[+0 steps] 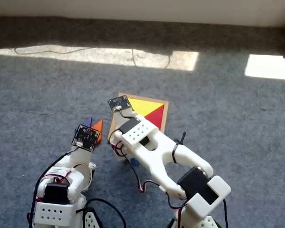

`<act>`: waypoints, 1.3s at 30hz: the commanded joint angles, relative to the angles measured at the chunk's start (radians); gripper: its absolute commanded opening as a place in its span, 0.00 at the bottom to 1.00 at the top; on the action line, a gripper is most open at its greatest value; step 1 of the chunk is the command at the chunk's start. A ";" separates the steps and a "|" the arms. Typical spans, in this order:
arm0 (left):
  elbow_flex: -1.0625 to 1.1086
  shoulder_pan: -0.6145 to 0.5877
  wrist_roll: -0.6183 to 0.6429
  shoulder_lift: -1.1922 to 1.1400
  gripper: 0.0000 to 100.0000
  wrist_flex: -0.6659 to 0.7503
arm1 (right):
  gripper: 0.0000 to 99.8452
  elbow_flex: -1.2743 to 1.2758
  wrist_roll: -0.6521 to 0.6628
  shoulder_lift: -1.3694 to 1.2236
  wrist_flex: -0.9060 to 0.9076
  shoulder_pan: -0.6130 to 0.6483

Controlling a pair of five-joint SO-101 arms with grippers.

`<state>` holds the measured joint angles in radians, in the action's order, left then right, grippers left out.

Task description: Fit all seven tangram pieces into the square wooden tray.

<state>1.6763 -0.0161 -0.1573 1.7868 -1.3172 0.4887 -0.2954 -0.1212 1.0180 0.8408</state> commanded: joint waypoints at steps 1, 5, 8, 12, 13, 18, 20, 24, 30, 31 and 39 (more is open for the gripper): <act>0.021 -0.012 0.009 0.033 0.01 -0.002 | 0.18 -0.007 -0.009 -0.007 -0.004 0.022; 0.021 -0.012 0.009 0.033 0.01 -0.002 | 0.17 -0.007 -0.009 -0.007 -0.004 0.028; 0.021 -0.012 0.009 0.033 0.01 -0.002 | 0.11 -0.007 -0.008 -0.007 -0.007 0.028; 0.021 -0.012 0.009 0.033 0.01 -0.002 | 0.04 -0.007 -0.002 -0.007 -0.007 0.027; 0.021 -0.012 0.009 0.033 0.01 -0.002 | 0.03 -0.007 -0.002 -0.005 -0.004 0.025; 0.021 -0.012 0.009 0.033 0.01 -0.002 | 0.01 -0.007 -0.002 -0.002 -0.002 0.022; 0.021 -0.012 0.009 0.033 0.01 -0.002 | 0.01 -0.016 -0.005 0.012 -0.002 0.022; 0.021 -0.012 0.009 0.033 0.01 -0.002 | 0.01 -0.022 -0.008 0.117 -0.001 0.019; 0.021 -0.012 0.009 0.033 0.01 -0.002 | 0.01 -0.028 -0.060 0.259 -0.058 -0.044; 0.021 -0.012 0.009 0.033 0.01 -0.002 | 0.01 -0.028 -0.109 0.268 -0.099 -0.054; 0.021 -0.012 0.009 0.033 0.01 -0.002 | 0.01 0.005 -0.350 0.252 -0.472 -0.117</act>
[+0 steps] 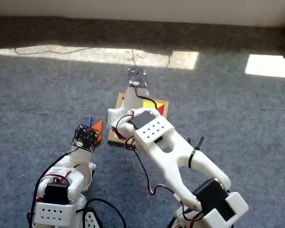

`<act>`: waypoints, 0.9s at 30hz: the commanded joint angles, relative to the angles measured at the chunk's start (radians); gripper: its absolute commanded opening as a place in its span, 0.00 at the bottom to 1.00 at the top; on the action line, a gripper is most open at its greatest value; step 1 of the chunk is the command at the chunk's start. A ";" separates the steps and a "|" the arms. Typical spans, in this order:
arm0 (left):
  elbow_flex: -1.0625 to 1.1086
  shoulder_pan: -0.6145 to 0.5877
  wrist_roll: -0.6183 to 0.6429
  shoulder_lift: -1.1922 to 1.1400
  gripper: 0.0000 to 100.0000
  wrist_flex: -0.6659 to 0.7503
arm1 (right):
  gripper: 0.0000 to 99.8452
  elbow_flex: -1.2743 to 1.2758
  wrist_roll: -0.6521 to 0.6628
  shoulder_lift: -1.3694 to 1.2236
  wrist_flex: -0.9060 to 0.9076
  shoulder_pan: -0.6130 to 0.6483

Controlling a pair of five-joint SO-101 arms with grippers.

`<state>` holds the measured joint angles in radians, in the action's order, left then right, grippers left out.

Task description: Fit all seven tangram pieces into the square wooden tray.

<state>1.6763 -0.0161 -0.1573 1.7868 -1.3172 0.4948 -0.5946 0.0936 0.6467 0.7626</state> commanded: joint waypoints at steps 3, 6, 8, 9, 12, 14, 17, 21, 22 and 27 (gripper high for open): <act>0.021 -0.012 0.009 0.033 0.01 -0.002 | 0.01 0.008 -0.098 0.018 -0.157 -0.079; 0.021 -0.012 0.009 0.033 0.01 -0.002 | 0.01 0.010 -0.117 -0.022 -0.177 -0.110; 0.021 -0.012 0.009 0.033 0.01 -0.002 | 0.01 0.007 -0.117 -0.059 -0.179 -0.117; 0.021 -0.012 0.009 0.033 0.01 -0.002 | 0.01 0.005 -0.120 -0.081 -0.179 -0.117; 0.021 -0.012 0.009 0.033 0.01 -0.002 | 0.01 0.001 -0.121 -0.140 -0.179 -0.117; 0.021 -0.012 0.009 0.033 0.01 -0.002 | 0.01 -0.001 -0.121 -0.177 -0.179 -0.119; 0.021 -0.012 0.009 0.033 0.01 -0.002 | 0.01 -0.001 -0.115 -0.217 -0.179 -0.128; 0.021 -0.012 0.009 0.033 0.01 -0.002 | 0.01 -0.002 -0.114 -0.229 -0.179 -0.130; 0.021 -0.012 0.009 0.033 0.01 -0.002 | 0.01 -0.002 -0.114 -0.229 -0.179 -0.130; 0.021 -0.012 0.009 0.033 0.01 -0.002 | 0.01 -0.002 -0.112 -0.232 -0.177 -0.130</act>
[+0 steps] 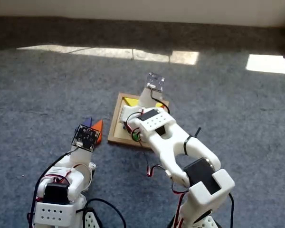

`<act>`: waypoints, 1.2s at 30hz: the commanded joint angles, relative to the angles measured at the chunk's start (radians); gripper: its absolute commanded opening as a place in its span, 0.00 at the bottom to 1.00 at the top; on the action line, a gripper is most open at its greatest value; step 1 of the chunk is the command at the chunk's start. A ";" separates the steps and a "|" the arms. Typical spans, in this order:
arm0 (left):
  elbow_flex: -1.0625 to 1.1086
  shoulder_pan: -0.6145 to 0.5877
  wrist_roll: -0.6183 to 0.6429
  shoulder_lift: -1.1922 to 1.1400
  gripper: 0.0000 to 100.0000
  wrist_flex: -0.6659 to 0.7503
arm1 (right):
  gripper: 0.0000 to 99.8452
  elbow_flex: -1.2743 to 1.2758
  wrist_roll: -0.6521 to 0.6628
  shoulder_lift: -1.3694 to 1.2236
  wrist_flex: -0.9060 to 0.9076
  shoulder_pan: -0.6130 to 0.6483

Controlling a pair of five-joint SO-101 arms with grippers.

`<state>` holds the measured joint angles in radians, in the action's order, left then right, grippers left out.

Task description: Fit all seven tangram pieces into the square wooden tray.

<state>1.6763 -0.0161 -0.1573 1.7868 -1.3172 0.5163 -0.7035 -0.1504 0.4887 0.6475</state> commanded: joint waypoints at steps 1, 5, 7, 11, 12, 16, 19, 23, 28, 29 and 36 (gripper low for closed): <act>0.021 -0.012 0.009 0.033 0.01 -0.002 | 0.01 -0.024 -0.003 0.012 -0.019 -0.015; 0.021 -0.012 0.009 0.033 0.01 -0.002 | 0.01 -0.024 0.026 0.012 -0.019 -0.015; 0.021 -0.012 0.009 0.033 0.01 -0.002 | 0.01 -0.024 0.055 0.010 -0.019 -0.015; 0.021 -0.012 0.009 0.033 0.01 -0.002 | 0.01 -0.024 0.066 0.010 -0.019 -0.015; 0.021 -0.012 0.009 0.033 0.01 -0.002 | 0.03 -0.024 0.066 0.010 -0.018 -0.015; 0.021 -0.012 0.009 0.033 0.01 -0.002 | 0.11 -0.022 0.066 0.010 -0.015 -0.015; 0.021 -0.012 0.009 0.033 0.01 -0.002 | 0.11 -0.022 0.066 0.013 -0.015 -0.015; 0.021 -0.012 0.009 0.033 0.01 -0.002 | 0.11 -0.022 0.066 0.018 -0.013 -0.015; 0.021 -0.012 0.009 0.033 0.01 -0.002 | 0.11 -0.024 0.068 0.018 0.028 -0.015; 0.021 -0.012 0.009 0.033 0.01 -0.002 | 0.11 -0.024 0.068 0.019 0.038 -0.015; 0.021 -0.012 0.009 0.033 0.01 -0.002 | 0.11 -0.016 0.069 0.111 0.044 -0.050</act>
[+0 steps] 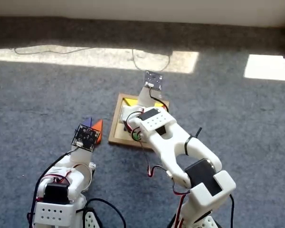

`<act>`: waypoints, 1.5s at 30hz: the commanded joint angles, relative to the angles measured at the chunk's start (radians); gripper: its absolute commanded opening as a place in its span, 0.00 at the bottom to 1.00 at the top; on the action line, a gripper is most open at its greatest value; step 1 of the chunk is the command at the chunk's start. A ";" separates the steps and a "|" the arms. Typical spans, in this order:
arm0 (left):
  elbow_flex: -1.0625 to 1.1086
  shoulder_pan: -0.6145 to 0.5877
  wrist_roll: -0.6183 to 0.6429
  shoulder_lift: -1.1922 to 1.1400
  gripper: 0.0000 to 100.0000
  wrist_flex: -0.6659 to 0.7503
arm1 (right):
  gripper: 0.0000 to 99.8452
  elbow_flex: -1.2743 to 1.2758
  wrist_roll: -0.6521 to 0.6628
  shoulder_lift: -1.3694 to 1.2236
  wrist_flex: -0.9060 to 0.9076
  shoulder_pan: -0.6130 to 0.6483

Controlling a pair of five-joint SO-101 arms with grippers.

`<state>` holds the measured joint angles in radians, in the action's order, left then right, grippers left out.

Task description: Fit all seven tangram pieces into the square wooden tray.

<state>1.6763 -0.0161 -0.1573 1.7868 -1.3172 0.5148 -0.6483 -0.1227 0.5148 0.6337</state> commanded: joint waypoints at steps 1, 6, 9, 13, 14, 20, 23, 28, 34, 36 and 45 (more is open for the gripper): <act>0.021 -0.012 0.009 0.033 0.01 -0.002 | 0.11 -0.015 0.017 0.101 0.018 -0.047; 0.021 -0.012 0.009 0.033 0.01 -0.002 | 0.11 -0.010 0.103 0.143 0.018 -0.061; 0.021 -0.012 0.009 0.033 0.01 -0.002 | 0.11 -0.008 0.104 0.143 0.019 -0.061; 0.021 -0.012 0.009 0.033 0.01 -0.002 | 0.11 -0.016 0.106 0.151 0.081 -0.058; 0.021 -0.012 0.009 0.033 0.01 -0.002 | 0.11 -0.019 0.106 0.151 0.090 -0.054; 0.021 -0.012 0.009 0.033 0.01 -0.002 | 0.11 -0.019 0.106 0.147 0.091 -0.012; 0.021 -0.012 0.009 0.033 0.01 -0.002 | 0.04 -0.019 0.106 0.147 0.090 0.001; 0.021 -0.012 0.009 0.033 0.01 -0.002 | 0.01 -0.010 0.106 0.142 0.033 0.001; 0.021 -0.012 0.009 0.033 0.01 -0.002 | 0.00 0.018 0.106 0.067 -0.002 0.002; 0.021 -0.012 0.009 0.033 0.01 -0.002 | 0.00 0.018 0.106 0.030 -0.002 0.002; 0.021 -0.012 0.009 0.033 0.01 -0.002 | 0.00 0.027 0.282 0.004 0.001 -0.030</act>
<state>1.6763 -0.0161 -0.1573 1.7868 -1.3172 0.5363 -0.4120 -0.1227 0.5240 0.6229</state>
